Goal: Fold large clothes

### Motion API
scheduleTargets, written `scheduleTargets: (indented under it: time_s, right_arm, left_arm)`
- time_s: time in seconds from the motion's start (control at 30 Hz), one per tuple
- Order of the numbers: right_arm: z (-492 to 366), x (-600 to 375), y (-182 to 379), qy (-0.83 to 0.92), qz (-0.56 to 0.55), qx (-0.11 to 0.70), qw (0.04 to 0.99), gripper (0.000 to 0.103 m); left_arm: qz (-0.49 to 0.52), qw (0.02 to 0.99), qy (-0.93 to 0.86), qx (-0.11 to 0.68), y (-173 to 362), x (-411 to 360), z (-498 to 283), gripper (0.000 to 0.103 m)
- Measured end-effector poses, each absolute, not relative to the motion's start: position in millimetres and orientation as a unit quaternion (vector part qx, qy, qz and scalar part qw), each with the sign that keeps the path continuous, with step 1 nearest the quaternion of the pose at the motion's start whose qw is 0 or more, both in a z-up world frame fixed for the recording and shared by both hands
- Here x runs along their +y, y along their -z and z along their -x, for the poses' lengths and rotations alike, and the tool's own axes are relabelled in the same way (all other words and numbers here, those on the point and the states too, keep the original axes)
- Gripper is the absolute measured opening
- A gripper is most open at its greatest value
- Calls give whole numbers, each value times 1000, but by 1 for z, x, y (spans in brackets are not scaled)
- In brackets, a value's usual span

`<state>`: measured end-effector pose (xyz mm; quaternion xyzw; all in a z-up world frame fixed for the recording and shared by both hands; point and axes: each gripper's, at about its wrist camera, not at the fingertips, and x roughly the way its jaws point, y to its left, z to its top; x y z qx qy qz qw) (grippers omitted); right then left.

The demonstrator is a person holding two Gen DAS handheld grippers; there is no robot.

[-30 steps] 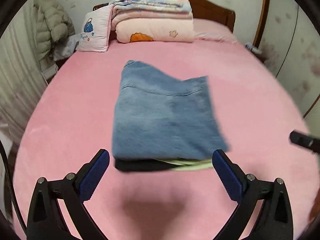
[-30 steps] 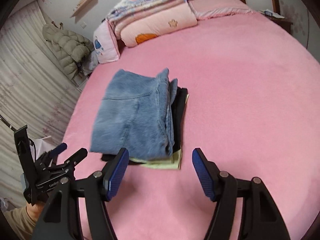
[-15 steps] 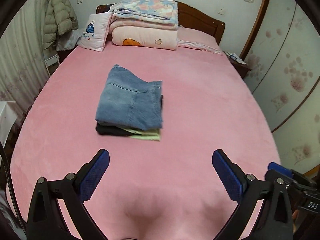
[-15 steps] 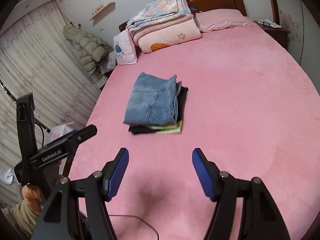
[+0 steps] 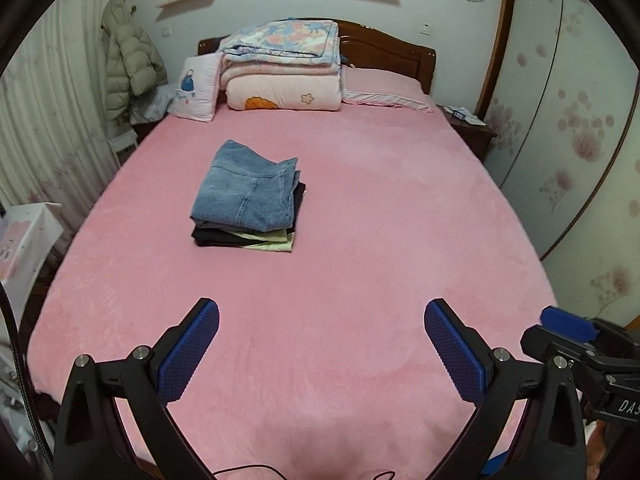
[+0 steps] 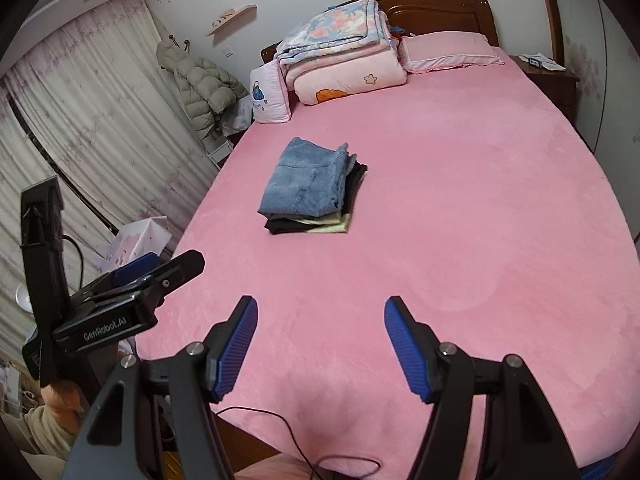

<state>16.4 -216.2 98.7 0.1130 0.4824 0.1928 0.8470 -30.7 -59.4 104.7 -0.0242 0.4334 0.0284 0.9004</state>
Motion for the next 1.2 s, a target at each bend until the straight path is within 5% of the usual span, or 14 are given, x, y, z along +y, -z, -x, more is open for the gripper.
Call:
scheduleTargets:
  time_s: [1.2]
  right_arm:
    - [31, -268, -64, -99, -68, 506, 854, 66]
  left_arm:
    - [1, 868, -22, 497, -64, -136, 58, 102]
